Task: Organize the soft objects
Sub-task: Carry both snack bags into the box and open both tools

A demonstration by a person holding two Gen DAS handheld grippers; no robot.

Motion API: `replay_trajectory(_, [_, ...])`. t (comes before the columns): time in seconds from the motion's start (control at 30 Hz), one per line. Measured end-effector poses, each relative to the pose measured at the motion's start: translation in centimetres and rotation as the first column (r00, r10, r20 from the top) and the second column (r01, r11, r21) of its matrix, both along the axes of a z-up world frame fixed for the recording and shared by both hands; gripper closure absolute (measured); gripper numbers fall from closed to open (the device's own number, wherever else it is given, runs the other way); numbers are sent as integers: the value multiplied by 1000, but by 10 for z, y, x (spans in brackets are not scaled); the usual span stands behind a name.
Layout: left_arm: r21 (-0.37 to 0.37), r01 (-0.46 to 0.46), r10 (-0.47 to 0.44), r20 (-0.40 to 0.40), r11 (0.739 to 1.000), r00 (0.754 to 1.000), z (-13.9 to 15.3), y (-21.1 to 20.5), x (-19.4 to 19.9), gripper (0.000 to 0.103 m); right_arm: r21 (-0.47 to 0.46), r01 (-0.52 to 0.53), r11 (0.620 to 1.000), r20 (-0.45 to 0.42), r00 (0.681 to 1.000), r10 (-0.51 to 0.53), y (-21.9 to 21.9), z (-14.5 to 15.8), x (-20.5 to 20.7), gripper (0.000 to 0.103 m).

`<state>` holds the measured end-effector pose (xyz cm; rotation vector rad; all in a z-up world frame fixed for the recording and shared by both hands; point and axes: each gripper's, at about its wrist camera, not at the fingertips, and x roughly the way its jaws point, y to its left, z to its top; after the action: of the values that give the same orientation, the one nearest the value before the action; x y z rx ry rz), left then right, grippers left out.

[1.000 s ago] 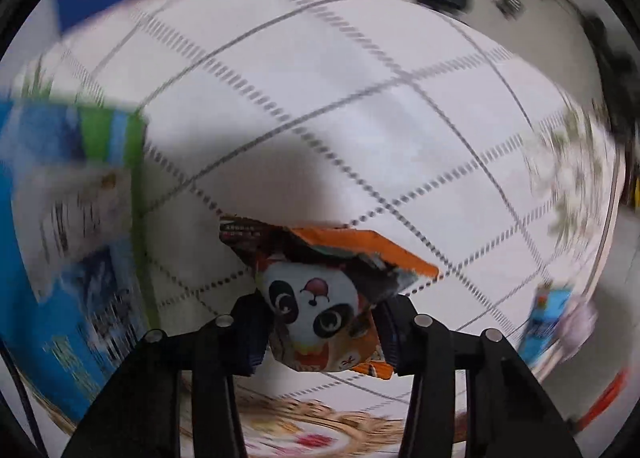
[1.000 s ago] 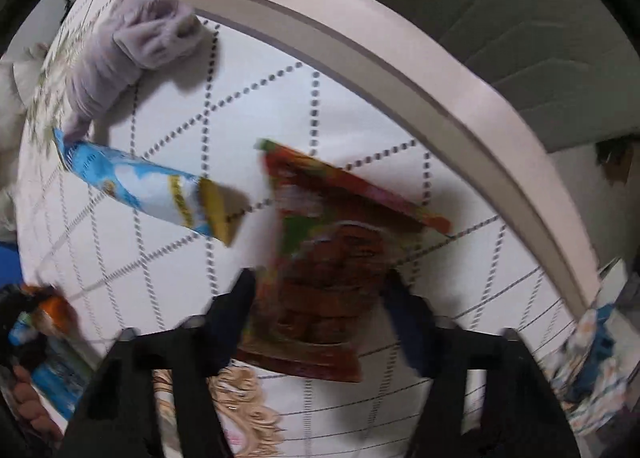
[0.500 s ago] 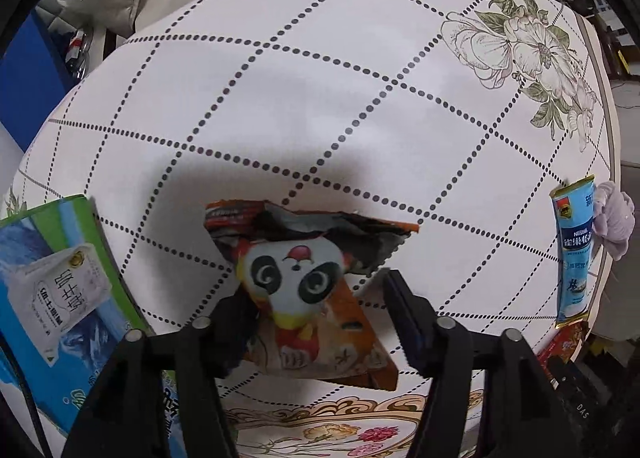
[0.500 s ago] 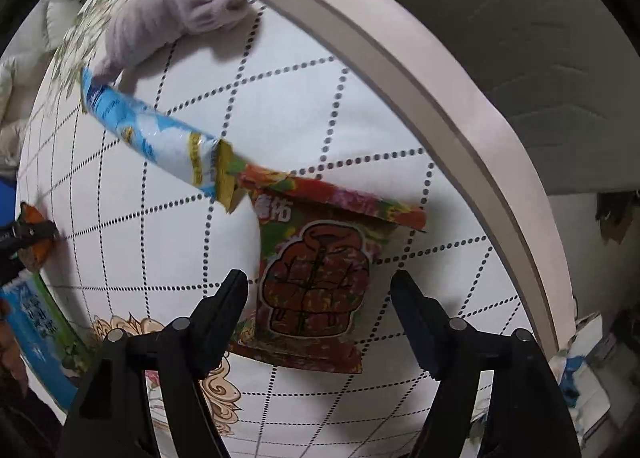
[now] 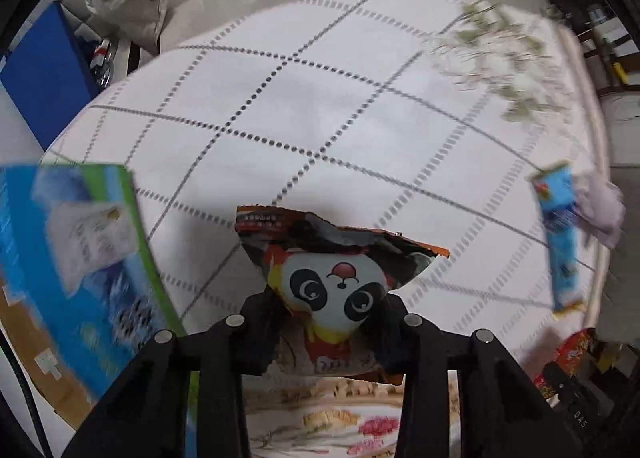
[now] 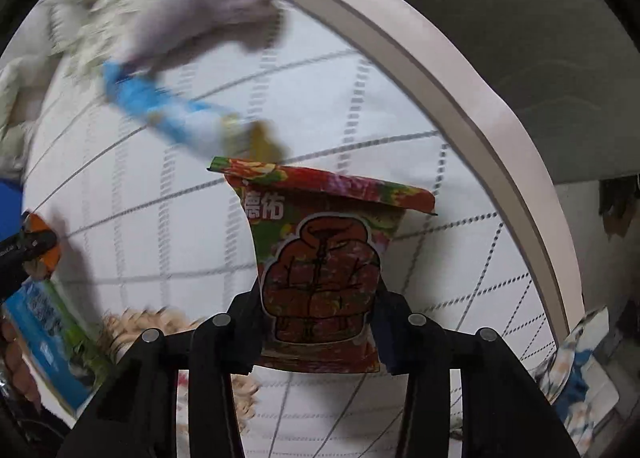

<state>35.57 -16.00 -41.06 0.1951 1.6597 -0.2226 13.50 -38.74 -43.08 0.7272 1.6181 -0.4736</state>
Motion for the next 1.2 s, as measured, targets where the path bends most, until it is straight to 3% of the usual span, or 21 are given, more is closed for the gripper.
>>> replay_trajectory(0.13, [-98, -7, 14, 71, 995, 997, 61, 31, -25, 69, 15, -126, 992, 112, 986, 124, 49, 51, 16, 57])
replay_trajectory(0.2, [-130, -7, 25, 132, 991, 991, 110, 74, -30, 69, 26, -202, 979, 180, 964, 194, 81, 79, 32, 57])
replay_trajectory(0.3, [-141, -29, 58, 207, 990, 977, 157, 129, -39, 69, 52, -333, 942, 286, 908, 305, 143, 120, 62, 57])
replay_trajectory(0.37, [-134, -56, 86, 236, 989, 968, 180, 169, -38, 69, 73, -413, 908, 342, 865, 366, 169, 146, 84, 57])
replay_trajectory(0.43, [-113, -97, 123, 251, 989, 960, 194, 217, -37, 69, 85, -493, 866, 384, 818, 428, 223, 168, 109, 57])
replay_trajectory(0.5, [-86, -144, 162, 252, 986, 954, 195, 259, -36, 69, 69, -557, 827, 403, 774, 488, 270, 178, 127, 57])
replay_trajectory(0.6, [-30, -215, 216, 230, 976, 949, 175, 316, -23, 69, 48, -611, 790, 396, 738, 547, 324, 173, 161, 57])
replay_trajectory(0.8, [17, -290, 287, 96, 957, 953, 109, 386, 13, 69, -19, -672, 740, 274, 708, 651, 413, 120, 225, 57])
replay_trajectory(1.0, [60, -277, 278, 7, 959, 961, 59, 411, 31, 69, -70, -693, 717, 171, 700, 693, 438, 73, 250, 57])
replay_trajectory(1.2, [85, -256, 261, -55, 963, 964, 32, 411, 38, 66, -83, -719, 690, 97, 683, 724, 448, 42, 260, 55])
